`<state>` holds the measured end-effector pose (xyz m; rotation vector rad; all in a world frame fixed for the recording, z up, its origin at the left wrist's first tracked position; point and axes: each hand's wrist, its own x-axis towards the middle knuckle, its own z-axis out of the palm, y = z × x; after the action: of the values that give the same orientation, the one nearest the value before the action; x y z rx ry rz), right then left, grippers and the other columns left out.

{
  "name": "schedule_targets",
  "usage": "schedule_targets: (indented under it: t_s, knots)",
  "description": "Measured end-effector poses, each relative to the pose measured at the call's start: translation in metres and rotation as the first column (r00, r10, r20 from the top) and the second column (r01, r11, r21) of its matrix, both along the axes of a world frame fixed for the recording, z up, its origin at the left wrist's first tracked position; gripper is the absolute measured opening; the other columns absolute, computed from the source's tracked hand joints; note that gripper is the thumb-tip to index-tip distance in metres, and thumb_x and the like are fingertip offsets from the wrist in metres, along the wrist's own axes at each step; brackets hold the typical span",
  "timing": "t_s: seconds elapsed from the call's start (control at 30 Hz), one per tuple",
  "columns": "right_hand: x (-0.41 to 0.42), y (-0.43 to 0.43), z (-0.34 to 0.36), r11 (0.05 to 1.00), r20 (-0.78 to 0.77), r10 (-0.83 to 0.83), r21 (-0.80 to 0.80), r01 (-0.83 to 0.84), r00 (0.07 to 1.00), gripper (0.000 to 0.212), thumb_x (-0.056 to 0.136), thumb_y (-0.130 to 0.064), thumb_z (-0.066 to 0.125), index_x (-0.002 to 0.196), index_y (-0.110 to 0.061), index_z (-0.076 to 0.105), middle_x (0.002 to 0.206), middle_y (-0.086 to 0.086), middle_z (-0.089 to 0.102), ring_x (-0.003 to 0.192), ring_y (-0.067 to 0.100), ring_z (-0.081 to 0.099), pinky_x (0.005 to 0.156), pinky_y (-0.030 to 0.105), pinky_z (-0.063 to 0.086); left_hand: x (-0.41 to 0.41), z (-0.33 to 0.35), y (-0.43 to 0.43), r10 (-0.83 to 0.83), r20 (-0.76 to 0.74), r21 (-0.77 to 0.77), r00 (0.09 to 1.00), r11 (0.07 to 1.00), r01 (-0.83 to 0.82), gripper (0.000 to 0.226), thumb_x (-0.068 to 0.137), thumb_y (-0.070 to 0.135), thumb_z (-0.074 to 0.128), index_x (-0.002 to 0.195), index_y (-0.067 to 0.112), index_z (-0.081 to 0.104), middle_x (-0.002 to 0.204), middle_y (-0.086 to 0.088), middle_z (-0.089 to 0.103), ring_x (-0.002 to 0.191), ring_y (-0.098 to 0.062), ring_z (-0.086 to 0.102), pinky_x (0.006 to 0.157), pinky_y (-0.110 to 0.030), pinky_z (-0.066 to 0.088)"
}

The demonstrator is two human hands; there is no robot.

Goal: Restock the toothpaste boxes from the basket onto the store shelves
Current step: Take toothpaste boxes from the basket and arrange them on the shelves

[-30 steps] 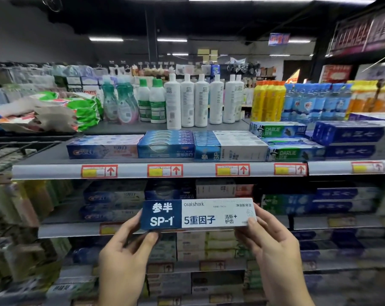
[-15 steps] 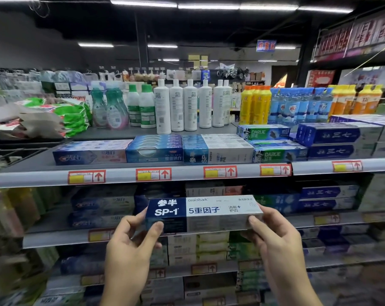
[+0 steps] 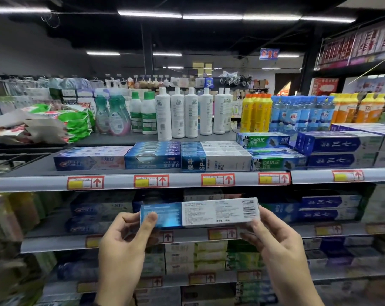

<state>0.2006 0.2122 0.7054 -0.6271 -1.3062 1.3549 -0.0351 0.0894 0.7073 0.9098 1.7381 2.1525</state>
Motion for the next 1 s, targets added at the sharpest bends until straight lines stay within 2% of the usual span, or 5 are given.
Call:
schedule_targets:
  t_s: [0.17,0.37,0.57,0.77,1.0]
  knots:
    - [0.002,0.004,0.005,0.997,0.007,-0.072,0.029,0.071,0.997,0.04,0.094,-0.03,0.063,0.132,-0.02,0.071,0.113,0.002,0.081,0.105,0.024,0.078,0.094,0.04,0.063,0.005,0.007,-0.003,-0.071,-0.093,-0.037,0.993,0.997,0.068,0.024,0.077,0.041,0.082,0.096,0.031,0.073,0.096,0.003,0.08,0.093,-0.017,0.076,0.089,-0.045,0.059]
    - [0.014,0.013,0.009,0.975,0.066,-0.206,0.094,0.199,0.976,0.034,0.097,-0.038,0.064,0.122,-0.019,0.077,0.095,0.004,0.082,0.091,0.026,0.079,0.087,0.046,0.064,0.007,0.013,0.001,-0.058,-0.232,-0.114,0.971,0.993,0.032,0.028,0.091,0.0,0.074,0.1,0.026,0.07,0.093,0.013,0.077,0.082,-0.009,0.075,0.068,-0.016,0.059]
    - [0.034,0.03,0.014,0.959,0.101,-0.244,0.174,0.225,0.964,0.022,0.101,-0.02,0.065,0.117,-0.032,0.075,0.088,-0.005,0.082,0.08,0.021,0.078,0.07,0.027,0.064,0.026,0.025,0.008,-0.031,-0.242,-0.079,0.97,0.997,0.012,0.02,0.077,0.039,0.075,0.094,0.028,0.073,0.087,0.009,0.077,0.079,-0.009,0.073,0.07,-0.024,0.056]
    - [0.047,0.045,0.018,0.963,0.124,-0.211,0.197,0.185,0.97,0.02,0.101,-0.018,0.066,0.113,-0.029,0.076,0.086,-0.004,0.081,0.078,0.021,0.077,0.066,0.021,0.062,0.039,0.03,0.019,0.066,-0.257,-0.037,0.964,0.996,-0.078,0.014,0.085,0.03,0.08,0.097,0.028,0.073,0.086,0.014,0.075,0.074,-0.002,0.069,0.062,-0.008,0.05]
    - [0.047,0.061,0.03,0.96,0.171,-0.19,0.241,0.146,0.967,0.021,0.102,-0.022,0.064,0.117,-0.032,0.075,0.098,-0.008,0.081,0.09,0.007,0.076,0.073,0.014,0.058,0.037,0.033,0.038,0.097,-0.271,-0.029,0.958,0.994,-0.109,0.019,0.089,0.024,0.078,0.106,0.031,0.076,0.095,0.016,0.078,0.092,-0.003,0.074,0.084,-0.03,0.059]
